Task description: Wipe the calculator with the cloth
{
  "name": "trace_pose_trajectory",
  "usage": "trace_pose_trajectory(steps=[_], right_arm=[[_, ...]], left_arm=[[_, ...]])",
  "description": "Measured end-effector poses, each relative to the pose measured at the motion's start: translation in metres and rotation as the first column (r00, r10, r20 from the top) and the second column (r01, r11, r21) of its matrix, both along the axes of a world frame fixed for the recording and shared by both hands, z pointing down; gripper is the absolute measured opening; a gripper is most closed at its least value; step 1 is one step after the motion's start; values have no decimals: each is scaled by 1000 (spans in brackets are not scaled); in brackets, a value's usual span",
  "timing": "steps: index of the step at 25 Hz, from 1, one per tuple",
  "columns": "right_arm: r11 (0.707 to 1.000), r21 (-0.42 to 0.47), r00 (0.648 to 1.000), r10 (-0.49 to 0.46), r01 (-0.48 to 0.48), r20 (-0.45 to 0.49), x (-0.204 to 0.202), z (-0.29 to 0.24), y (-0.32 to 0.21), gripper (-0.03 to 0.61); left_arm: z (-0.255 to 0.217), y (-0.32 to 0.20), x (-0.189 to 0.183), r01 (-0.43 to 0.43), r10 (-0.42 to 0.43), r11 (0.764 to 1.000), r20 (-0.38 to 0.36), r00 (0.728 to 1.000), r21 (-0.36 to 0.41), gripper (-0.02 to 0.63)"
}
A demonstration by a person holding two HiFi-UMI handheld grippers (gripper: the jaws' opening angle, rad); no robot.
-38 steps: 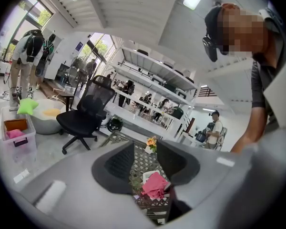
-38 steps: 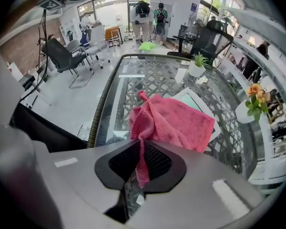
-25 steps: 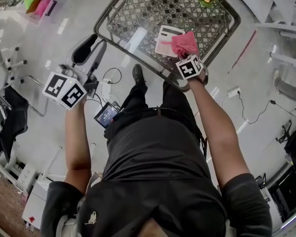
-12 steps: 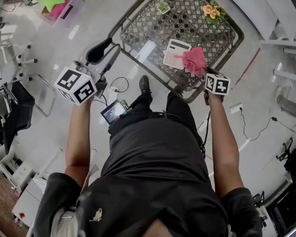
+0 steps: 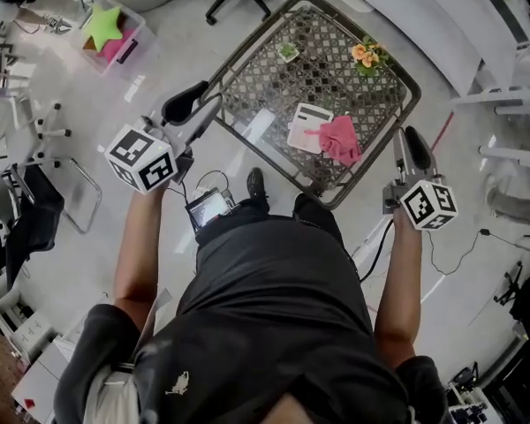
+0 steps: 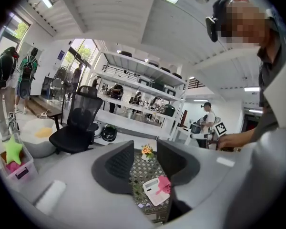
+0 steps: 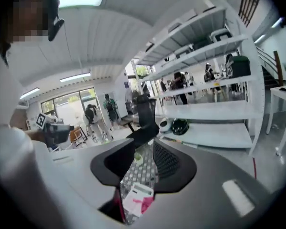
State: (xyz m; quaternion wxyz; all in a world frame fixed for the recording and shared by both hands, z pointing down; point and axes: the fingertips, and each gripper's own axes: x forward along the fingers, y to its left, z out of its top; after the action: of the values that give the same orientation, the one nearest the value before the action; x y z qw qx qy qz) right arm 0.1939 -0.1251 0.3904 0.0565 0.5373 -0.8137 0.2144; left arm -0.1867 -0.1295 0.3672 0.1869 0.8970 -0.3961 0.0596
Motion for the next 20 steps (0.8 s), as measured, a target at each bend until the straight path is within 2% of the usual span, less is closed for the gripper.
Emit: trace_pose_trajectory(steps=[5, 8, 10, 14, 20], right_arm=[[970, 239, 999, -40, 37, 8, -6, -126, 6, 104], [936, 348, 999, -48, 48, -8, -7, -184, 17, 104], [909, 416, 999, -9, 25, -40, -4, -215, 24, 104], [886, 464, 993, 61, -8, -100, 1, -249, 31, 106], [889, 458, 992, 73, -17, -106, 0, -254, 38, 110]], left_arm=[[-27, -6, 2, -22, 22, 999, 1, 1000, 49, 189], [-37, -7, 1, -26, 26, 997, -4, 1000, 73, 189], [-44, -9, 1, -34, 35, 995, -8, 999, 91, 189], [-56, -9, 0, -33, 35, 994, -11, 999, 105, 189], [-65, -7, -5, -25, 28, 992, -23, 999, 122, 189]])
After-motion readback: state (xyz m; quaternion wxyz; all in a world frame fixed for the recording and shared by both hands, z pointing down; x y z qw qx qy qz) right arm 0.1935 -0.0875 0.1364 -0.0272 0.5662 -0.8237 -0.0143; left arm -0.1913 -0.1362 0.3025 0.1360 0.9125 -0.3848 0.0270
